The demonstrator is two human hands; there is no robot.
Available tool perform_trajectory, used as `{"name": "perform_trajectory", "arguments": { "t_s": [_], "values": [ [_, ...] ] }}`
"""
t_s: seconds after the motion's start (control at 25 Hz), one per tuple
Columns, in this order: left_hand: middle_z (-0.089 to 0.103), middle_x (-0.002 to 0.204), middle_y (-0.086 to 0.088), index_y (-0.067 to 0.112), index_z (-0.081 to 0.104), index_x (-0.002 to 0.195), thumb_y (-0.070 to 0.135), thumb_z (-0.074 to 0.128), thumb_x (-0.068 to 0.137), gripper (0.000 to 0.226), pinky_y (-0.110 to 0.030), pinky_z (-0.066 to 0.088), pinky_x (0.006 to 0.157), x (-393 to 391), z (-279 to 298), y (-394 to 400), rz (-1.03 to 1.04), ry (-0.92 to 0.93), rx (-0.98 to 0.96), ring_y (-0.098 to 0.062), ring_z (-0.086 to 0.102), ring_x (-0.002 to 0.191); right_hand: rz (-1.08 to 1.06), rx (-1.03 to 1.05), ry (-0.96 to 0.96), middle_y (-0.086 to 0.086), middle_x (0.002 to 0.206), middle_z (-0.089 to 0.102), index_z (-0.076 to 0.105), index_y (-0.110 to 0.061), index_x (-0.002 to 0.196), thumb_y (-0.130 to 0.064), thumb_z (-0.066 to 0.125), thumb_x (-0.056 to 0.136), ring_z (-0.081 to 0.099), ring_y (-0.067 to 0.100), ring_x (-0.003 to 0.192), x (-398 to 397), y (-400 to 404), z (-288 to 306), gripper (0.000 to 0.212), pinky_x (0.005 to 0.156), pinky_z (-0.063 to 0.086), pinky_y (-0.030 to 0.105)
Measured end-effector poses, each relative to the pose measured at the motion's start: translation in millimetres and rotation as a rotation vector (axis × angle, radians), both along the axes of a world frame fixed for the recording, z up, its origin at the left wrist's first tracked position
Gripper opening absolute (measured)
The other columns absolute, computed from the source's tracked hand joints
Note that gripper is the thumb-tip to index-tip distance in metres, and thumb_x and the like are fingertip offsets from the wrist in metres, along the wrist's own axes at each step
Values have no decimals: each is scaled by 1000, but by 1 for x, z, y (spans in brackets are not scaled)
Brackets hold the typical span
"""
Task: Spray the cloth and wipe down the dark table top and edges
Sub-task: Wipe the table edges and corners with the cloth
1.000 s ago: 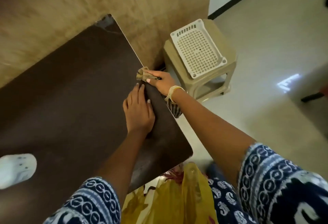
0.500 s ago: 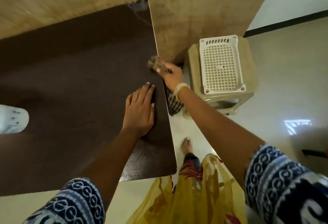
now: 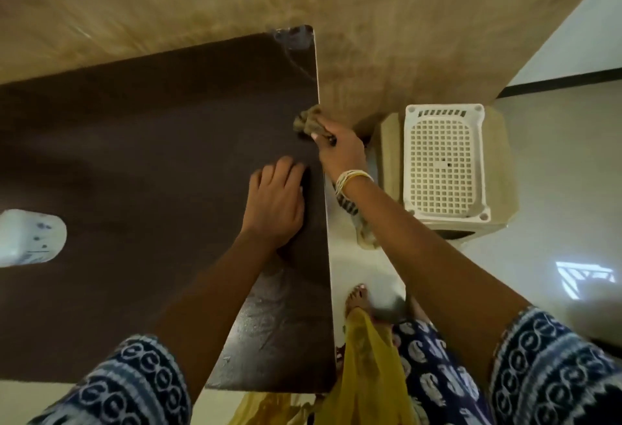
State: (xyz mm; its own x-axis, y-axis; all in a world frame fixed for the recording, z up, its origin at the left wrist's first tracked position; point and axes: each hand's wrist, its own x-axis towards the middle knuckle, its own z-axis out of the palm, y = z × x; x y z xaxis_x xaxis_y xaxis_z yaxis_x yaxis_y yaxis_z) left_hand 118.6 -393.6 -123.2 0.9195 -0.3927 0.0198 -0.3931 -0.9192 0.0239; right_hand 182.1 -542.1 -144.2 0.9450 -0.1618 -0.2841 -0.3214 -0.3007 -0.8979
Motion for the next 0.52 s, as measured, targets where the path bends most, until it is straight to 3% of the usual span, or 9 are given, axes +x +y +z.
{"name": "perform_trajectory", "arguments": {
  "t_s": [0.12, 0.2, 0.36, 0.52],
  "values": [
    [47, 137, -13, 8, 50, 127, 22, 43, 91, 39, -46, 37, 98, 57, -2, -26, 272, 19, -93, -33, 47, 119, 129, -500, -256, 14, 125, 48, 65, -29, 125, -18, 56, 91, 48, 32, 111, 20, 0, 7, 36, 88, 47, 36],
    [46, 138, -12, 9, 50, 125, 20, 43, 91, 36, -47, 33, 104, 79, -7, -42, 457, 15, -190, -32, 44, 124, 195, -678, -354, 13, 116, 51, 69, -30, 116, -22, 59, 84, 48, 33, 104, 49, 1, 2, 34, 80, 46, 38],
    [48, 139, -8, 13, 49, 131, 22, 42, 92, 41, -46, 32, 106, 87, -18, -48, 541, -42, -210, -28, 42, 127, 306, -683, -388, 13, 117, 53, 71, -29, 111, -22, 60, 82, 48, 34, 103, 118, -7, -2, 32, 78, 43, 37],
    [48, 140, -4, 18, 49, 135, 25, 45, 93, 43, -44, 32, 104, 90, -15, -46, 562, -52, -200, -24, 42, 126, 272, -629, -282, 13, 123, 50, 70, -29, 115, -27, 53, 86, 45, 34, 115, 204, -11, 2, 34, 95, 44, 38]
  ]
}}
